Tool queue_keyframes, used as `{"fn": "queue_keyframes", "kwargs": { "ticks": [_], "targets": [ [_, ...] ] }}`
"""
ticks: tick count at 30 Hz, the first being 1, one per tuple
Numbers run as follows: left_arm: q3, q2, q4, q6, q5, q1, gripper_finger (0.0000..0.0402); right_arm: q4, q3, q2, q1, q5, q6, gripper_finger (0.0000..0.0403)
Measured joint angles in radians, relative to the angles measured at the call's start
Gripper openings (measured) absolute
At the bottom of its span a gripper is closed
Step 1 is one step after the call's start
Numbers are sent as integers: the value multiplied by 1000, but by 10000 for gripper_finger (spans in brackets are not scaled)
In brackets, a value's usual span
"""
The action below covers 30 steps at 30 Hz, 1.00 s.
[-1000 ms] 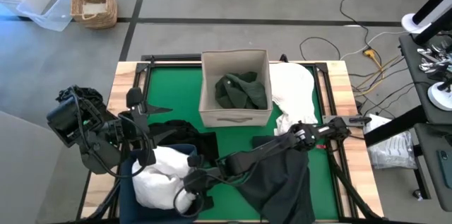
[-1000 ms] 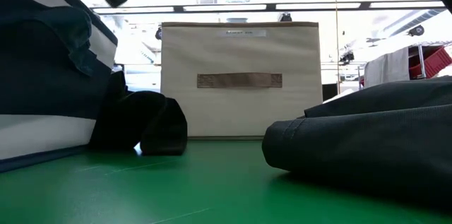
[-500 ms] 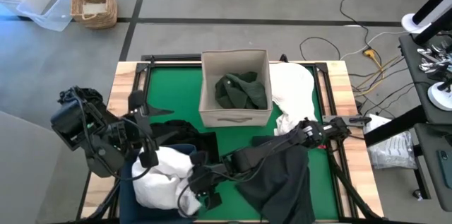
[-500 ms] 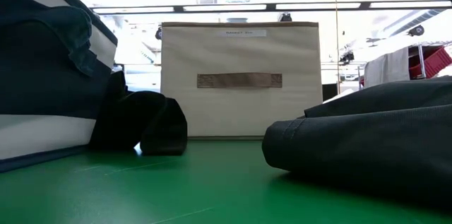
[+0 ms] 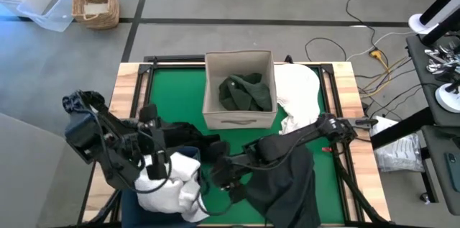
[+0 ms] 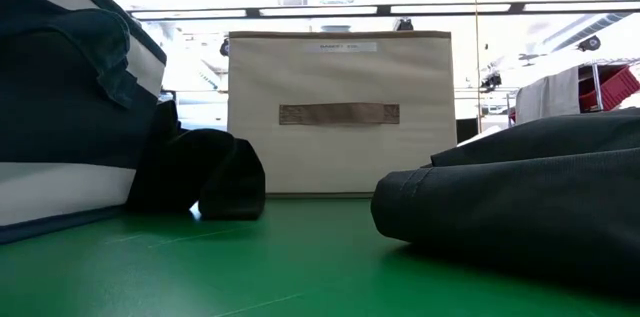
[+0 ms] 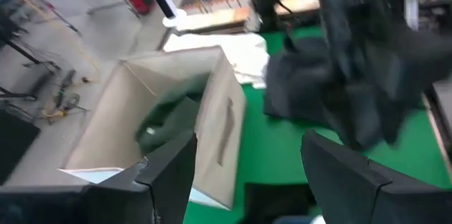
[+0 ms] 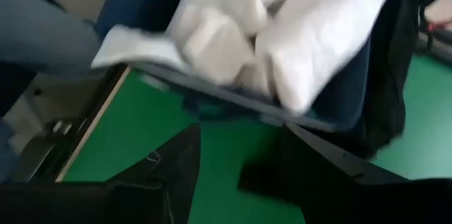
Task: Sort clothes
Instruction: Put the white cloth into the blue laundry bin
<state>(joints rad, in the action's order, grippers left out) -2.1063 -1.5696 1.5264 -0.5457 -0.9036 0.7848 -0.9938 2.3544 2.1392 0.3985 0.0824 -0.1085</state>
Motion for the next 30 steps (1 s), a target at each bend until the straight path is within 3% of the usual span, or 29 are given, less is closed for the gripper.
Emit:
{"fn": "queue_keyframes", "kwargs": {
  "ticks": [6, 10, 19, 23, 26, 30],
  "targets": [
    [88, 0, -37, -46, 106, 16, 233, -189, -44, -94, 29, 83, 12, 164],
    [151, 0, -35, -107, 139, 38, 233, -205, -175, -225, 41, 135, 31, 143],
    [332, 0, -80, -171, 299, 75, 233, 57, -682, -619, 42, 257, 60, 82],
    [428, 0, -169, -172, 373, 83, 226, 208, -860, -744, 42, 262, 47, 49],
    [506, 0, -255, -171, 420, 83, 197, 260, -942, -807, 42, 260, 8, 30],
    [625, 0, -377, -177, 486, 76, 104, 293, -993, -853, 31, 261, -62, 13]
  ]
}}
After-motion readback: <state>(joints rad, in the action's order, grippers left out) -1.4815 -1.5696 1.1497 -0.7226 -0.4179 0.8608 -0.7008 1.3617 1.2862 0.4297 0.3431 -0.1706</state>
